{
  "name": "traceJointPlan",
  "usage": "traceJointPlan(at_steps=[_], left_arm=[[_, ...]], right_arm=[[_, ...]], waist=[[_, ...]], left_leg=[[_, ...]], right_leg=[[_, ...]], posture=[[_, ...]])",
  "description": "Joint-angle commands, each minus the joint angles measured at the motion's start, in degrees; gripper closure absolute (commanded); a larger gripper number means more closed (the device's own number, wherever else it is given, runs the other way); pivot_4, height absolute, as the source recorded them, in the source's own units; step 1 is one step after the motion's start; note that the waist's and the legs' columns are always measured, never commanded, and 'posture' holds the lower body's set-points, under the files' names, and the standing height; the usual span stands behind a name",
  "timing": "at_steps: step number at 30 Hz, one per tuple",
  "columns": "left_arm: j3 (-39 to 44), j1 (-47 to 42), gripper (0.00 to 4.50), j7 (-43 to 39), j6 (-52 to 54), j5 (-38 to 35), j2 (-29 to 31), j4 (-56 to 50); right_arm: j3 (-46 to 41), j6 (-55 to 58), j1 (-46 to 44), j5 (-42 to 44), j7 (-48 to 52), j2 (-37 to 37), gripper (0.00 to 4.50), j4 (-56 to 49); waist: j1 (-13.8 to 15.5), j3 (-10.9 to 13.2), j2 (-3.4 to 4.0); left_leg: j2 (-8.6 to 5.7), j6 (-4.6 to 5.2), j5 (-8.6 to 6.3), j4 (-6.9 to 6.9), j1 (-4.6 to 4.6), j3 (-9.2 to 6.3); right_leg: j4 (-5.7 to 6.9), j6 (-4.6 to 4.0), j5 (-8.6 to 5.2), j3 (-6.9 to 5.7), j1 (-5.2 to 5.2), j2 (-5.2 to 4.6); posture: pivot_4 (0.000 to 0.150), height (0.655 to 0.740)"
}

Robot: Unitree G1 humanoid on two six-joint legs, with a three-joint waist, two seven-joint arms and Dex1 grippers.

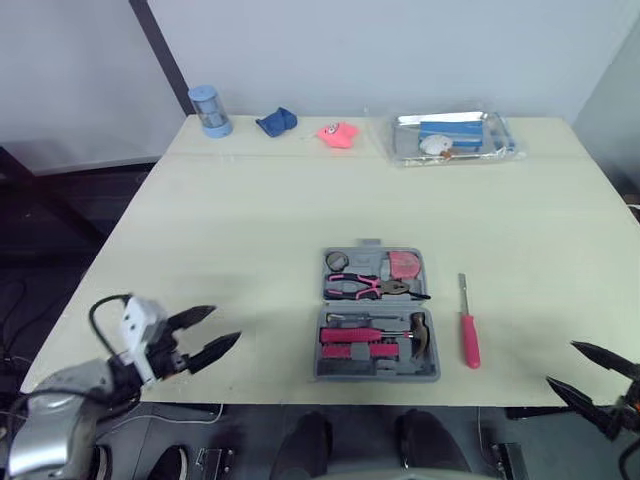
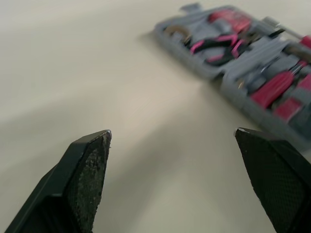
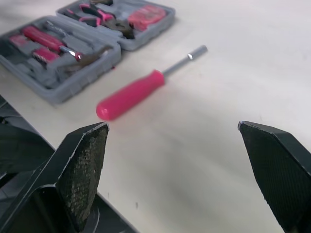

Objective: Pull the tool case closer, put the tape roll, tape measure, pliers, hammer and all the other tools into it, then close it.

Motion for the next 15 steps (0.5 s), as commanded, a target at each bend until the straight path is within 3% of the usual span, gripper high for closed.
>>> traceJointPlan(at_steps=[1, 11, 15], left_arm=[[3.65, 1.37, 0.05, 0.45, -2.08, -1.20, 0.05, -0.40], [3.14, 1.23, 0.05, -0.20, -2.66, -2.11, -0.01, -1.62], [2.32, -0.15, 0.05, -1.91, -0.97, -3.11, 1.83, -3.23]], right_arm=[[-3.79, -1.82, 0.42, 0.91, 1.08, -0.93, 0.00, 2.87], [-3.54, -2.38, -2.15, 0.50, 2.58, -1.36, 0.00, 6.34], [-1.77, -0.30, -2.23, 1.33, 1.07, -0.06, 0.00, -0.54]], waist=[[0.15, -0.01, -0.02], [-0.30, -0.02, -0.01], [-0.24, -0.02, -0.01]], left_leg=[[0.00, 0.00, 0.00, 0.01, 0.00, 0.01], [0.03, 0.00, 0.00, -0.02, 0.10, 0.17], [0.03, 0.00, 0.00, -0.02, 0.09, 0.19]], right_leg=[[0.00, -0.07, -0.04, 0.01, 0.00, 0.00], [0.01, 0.05, 0.03, 0.16, 0.00, 0.02], [0.00, 0.07, 0.04, 0.18, 0.00, 0.02]], posture=[[0.150, 0.7400], [0.150, 0.7400], [0.150, 0.7400]])
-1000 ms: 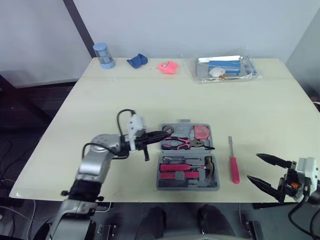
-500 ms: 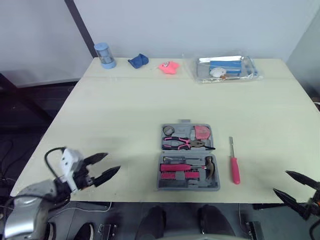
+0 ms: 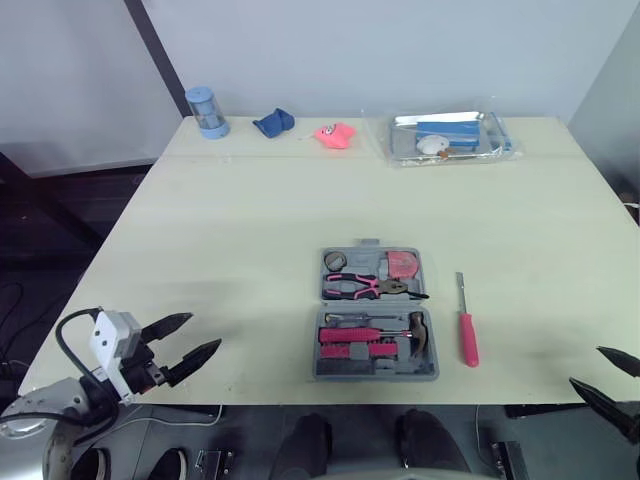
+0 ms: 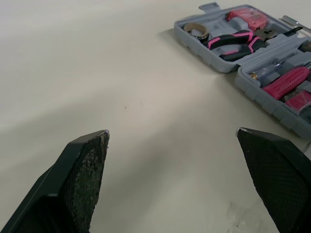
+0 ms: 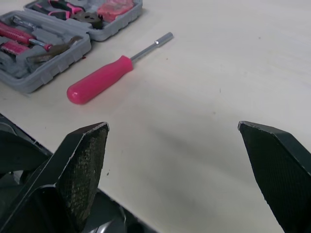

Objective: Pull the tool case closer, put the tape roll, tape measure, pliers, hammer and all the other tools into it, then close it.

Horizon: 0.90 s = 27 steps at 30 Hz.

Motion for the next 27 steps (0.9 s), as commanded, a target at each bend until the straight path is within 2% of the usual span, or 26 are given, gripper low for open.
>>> traceJointPlan(at_steps=[1, 4, 10, 13, 21, 27], left_arm=[[0.32, -1.46, 0.05, -1.86, 1.66, -2.62, 2.48, -4.02], [-0.02, -4.19, 0.05, -1.64, 4.32, -4.89, 3.72, -7.65], [-2.39, -6.44, 0.05, -2.10, 7.36, -6.50, 4.80, -14.04], [-4.12, -8.52, 0.05, -2.88, 9.07, -8.10, 5.84, -18.04], [-7.52, -11.78, 0.05, -6.07, 9.94, -9.32, 7.93, -20.95], [-10.60, -13.47, 0.05, -10.15, 8.15, -7.99, 9.46, -20.25]], right_arm=[[1.26, 2.23, 0.26, 1.85, -2.85, 1.33, 0.00, -9.76], [4.25, 5.70, -0.39, 2.25, -7.17, 2.93, 0.00, -19.20], [7.95, 13.65, -1.97, 2.08, -12.82, 2.45, 0.00, -26.47], [12.14, 17.71, -3.94, -2.80, -18.21, 1.64, 0.00, -30.43], [16.11, 22.91, -12.83, -6.61, -18.55, -4.42, 0.00, -26.64], [24.86, 20.27, -22.93, -12.88, -9.13, -13.11, 0.00, -21.18]], waist=[[0.02, 0.01, -0.01], [0.05, 0.01, -0.02], [0.09, 0.01, 0.00], [0.10, 0.04, -0.04], [0.03, 0.08, -0.06], [-0.10, 0.11, -0.06]], left_leg=[[0.00, 0.00, 0.00, 0.00, 0.00, 0.00], [0.05, 0.00, 0.00, 0.00, 0.00, -0.05], [0.04, -0.01, 0.00, 0.00, -0.06, 0.00], [0.05, -0.01, 0.00, 0.00, -0.10, -0.04], [0.05, 0.00, 0.00, 0.01, -0.09, 0.01], [0.05, 0.00, 0.00, 0.03, -0.09, 0.03]], right_leg=[[0.00, 0.00, 0.00, 0.00, 0.00, 0.00], [0.04, 0.00, 0.00, -0.02, -0.01, 0.05], [-0.04, 0.01, 0.01, 0.01, -0.04, 0.03], [-0.01, 0.00, 0.01, -0.01, -0.10, 0.05], [-0.02, 0.00, 0.01, 0.02, -0.10, 0.05], [-0.01, 0.01, 0.01, 0.02, -0.11, 0.06]], posture=[[0.150, 0.7400], [0.150, 0.7400], [0.150, 0.7400], [0.150, 0.7400], [0.150, 0.7400], [0.150, 0.7400]])
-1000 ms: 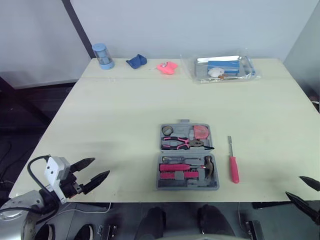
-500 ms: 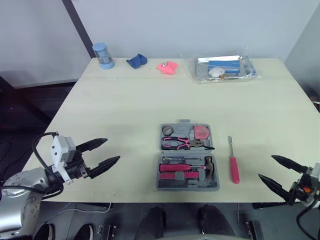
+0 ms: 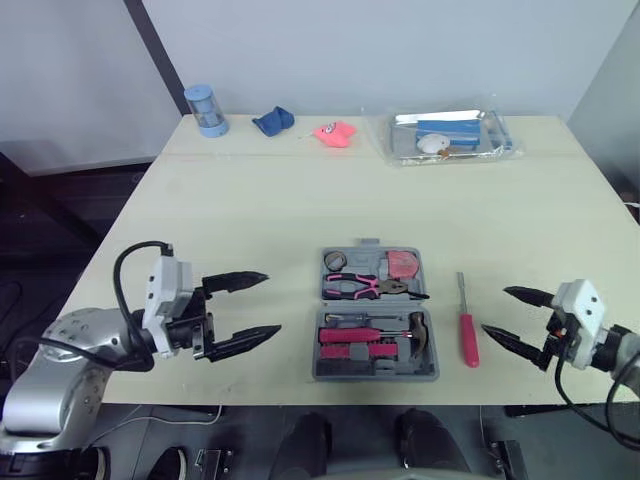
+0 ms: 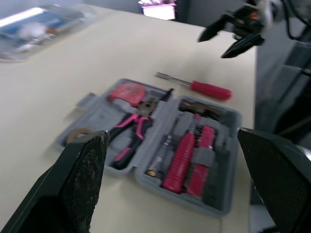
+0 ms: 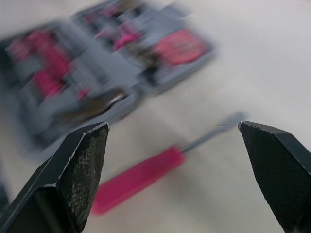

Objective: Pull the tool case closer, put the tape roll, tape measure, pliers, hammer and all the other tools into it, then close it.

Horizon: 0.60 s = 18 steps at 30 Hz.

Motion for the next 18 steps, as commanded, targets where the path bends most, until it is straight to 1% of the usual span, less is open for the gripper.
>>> traceJointPlan(at_steps=[1, 6, 9, 10, 13, 15, 18], left_arm=[[-1.02, -1.05, 0.05, -2.18, -2.38, 0.76, 0.98, -0.98], [-2.72, -2.40, 0.05, -1.53, -2.83, 0.85, 0.20, -1.02], [-3.47, -3.03, 0.05, -1.79, -2.97, 0.63, 0.36, -1.10], [-3.68, -3.35, 0.05, -1.86, -2.96, 0.55, 0.39, -1.03], [-3.82, -2.93, 0.05, -2.00, -3.70, 1.04, 0.44, -1.49], [-3.58, -2.07, 0.05, -1.88, -3.39, 0.62, 0.50, -2.53], [-3.45, -1.09, 0.05, -2.35, -2.65, -0.11, 1.03, -3.88]], right_arm=[[3.73, -3.33, -6.56, -3.81, 5.52, -3.99, 0.00, 3.82], [12.22, -12.89, -17.94, -11.22, 14.92, -8.14, 0.00, 14.08], [17.97, -19.62, -26.69, -15.24, 22.66, -9.07, 0.00, 21.27], [19.18, -21.29, -28.75, -16.08, 24.33, -8.99, 0.00, 22.96], [25.72, -32.13, -38.17, -21.87, 30.59, -7.71, 0.00, 30.64], [27.68, -36.09, -42.02, -22.37, 32.40, -5.70, 0.00, 34.35], [32.28, -41.05, -46.33, -23.11, 33.09, -4.34, 0.00, 36.74]], waist=[[-0.02, 0.02, 0.00], [0.16, 0.12, -0.02], [0.07, 0.17, -0.02], [0.06, 0.19, -0.03], [-0.44, 0.46, 0.13], [-0.65, 0.49, 0.08], [-0.51, 0.53, 0.01]], left_leg=[[0.00, 0.00, 0.00, 0.01, -0.01, 0.00], [0.01, 0.00, 0.00, -0.01, -0.02, -0.03], [0.00, 0.00, 0.00, 0.00, -0.09, -0.03], [0.00, 0.00, 0.00, 0.01, -0.09, -0.04], [0.01, 0.00, 0.00, 0.05, -0.08, 0.05], [0.06, 0.00, 0.00, 0.04, -0.05, 0.05], [0.05, 0.00, 0.00, 0.00, -0.19, -0.06]], right_leg=[[0.00, 0.00, 0.00, 0.00, 0.00, 0.00], [-0.01, 0.00, 0.00, -0.04, -0.01, 0.00], [-0.04, 0.01, 0.01, -0.05, -0.04, -0.02], [-0.04, 0.01, 0.01, -0.06, -0.05, -0.02], [-0.02, 0.02, 0.02, -0.01, -0.11, -0.02], [0.01, 0.01, 0.02, -0.01, -0.12, 0.01], [0.01, -0.01, 0.02, -0.09, -0.20, 0.00]], posture=[[0.150, 0.7400], [0.150, 0.7400], [0.150, 0.7400], [0.150, 0.7400], [0.150, 0.7400], [0.150, 0.7400], [0.150, 0.7400]])
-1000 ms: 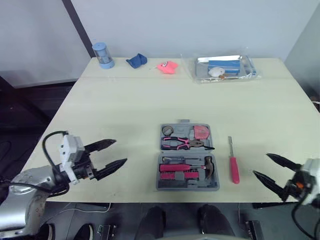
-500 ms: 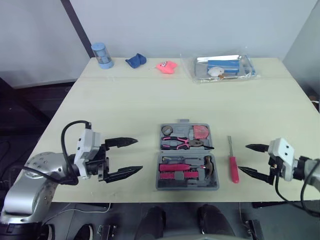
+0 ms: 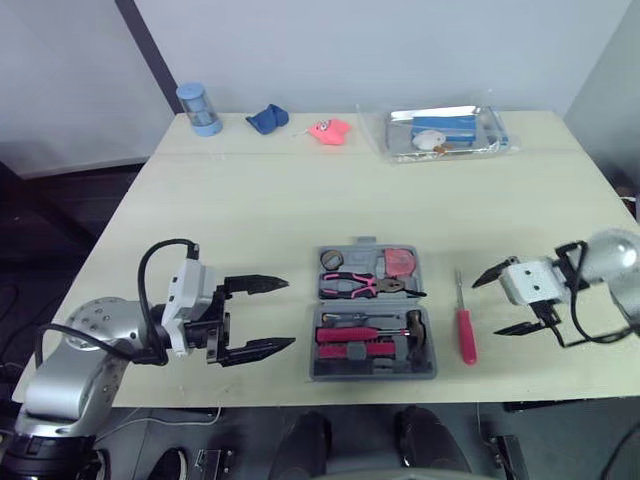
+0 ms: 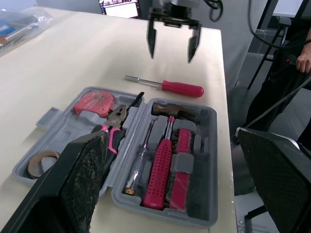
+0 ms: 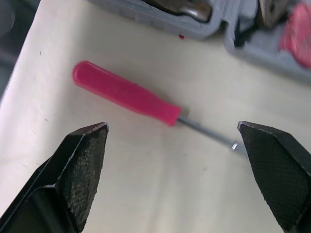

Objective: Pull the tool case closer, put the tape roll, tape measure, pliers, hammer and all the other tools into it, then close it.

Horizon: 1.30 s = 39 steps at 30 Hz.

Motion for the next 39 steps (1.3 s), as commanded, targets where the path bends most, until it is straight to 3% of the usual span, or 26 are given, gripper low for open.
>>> traceJointPlan(at_steps=[1, 13, 32, 36, 39], left_arm=[[0.72, 0.49, 0.05, -0.60, 0.10, -1.35, 0.86, -2.76], [0.71, 0.02, 0.05, -0.76, 0.71, -2.21, 1.22, -3.72], [1.51, 0.16, 0.05, -0.14, 3.51, -4.66, 2.14, -6.88], [1.72, 0.24, 0.00, -0.01, 3.32, -4.58, 2.04, -6.76], [1.69, 0.18, 0.00, 0.05, 3.07, -4.49, 1.97, -6.47]], right_arm=[[3.94, -5.54, -3.87, -0.62, 1.15, 0.92, 0.00, 2.01], [14.55, -18.51, -10.92, -5.31, 1.15, 3.14, 0.00, 10.03], [18.84, -32.54, -17.21, -19.46, -3.85, 10.90, 0.00, 27.02], [18.84, -33.06, -17.36, -19.81, -4.17, 11.66, 1.24, 28.41], [18.84, -33.17, -17.15, -19.95, -4.31, 11.77, 2.73, 28.82]], waist=[[0.14, 0.00, 0.00], [0.41, 0.04, 0.03], [0.37, 0.07, 0.04], [0.40, 0.07, 0.04], [0.51, 0.07, 0.04]], left_leg=[[-0.01, 0.00, 0.00, 0.00, -0.01, -0.02], [-0.06, -0.01, 0.00, 0.00, -0.08, 0.03], [-0.06, -0.02, 0.01, 0.00, -0.05, 0.03], [-0.06, -0.02, 0.01, 0.00, -0.04, 0.03], [-0.06, -0.02, 0.01, 0.00, -0.05, 0.03]], right_leg=[[0.00, 0.00, 0.00, -0.02, 0.00, -0.01], [0.03, 0.00, 0.00, 0.02, -0.15, -0.05], [0.06, -0.01, 0.01, 0.03, -0.15, -0.04], [0.07, -0.01, 0.01, 0.03, -0.15, -0.04], [0.06, -0.01, 0.01, 0.03, -0.15, -0.04]], posture=[[0.150, 0.7400], [0.150, 0.7400], [0.150, 0.7400], [0.150, 0.7400], [0.150, 0.7400]])
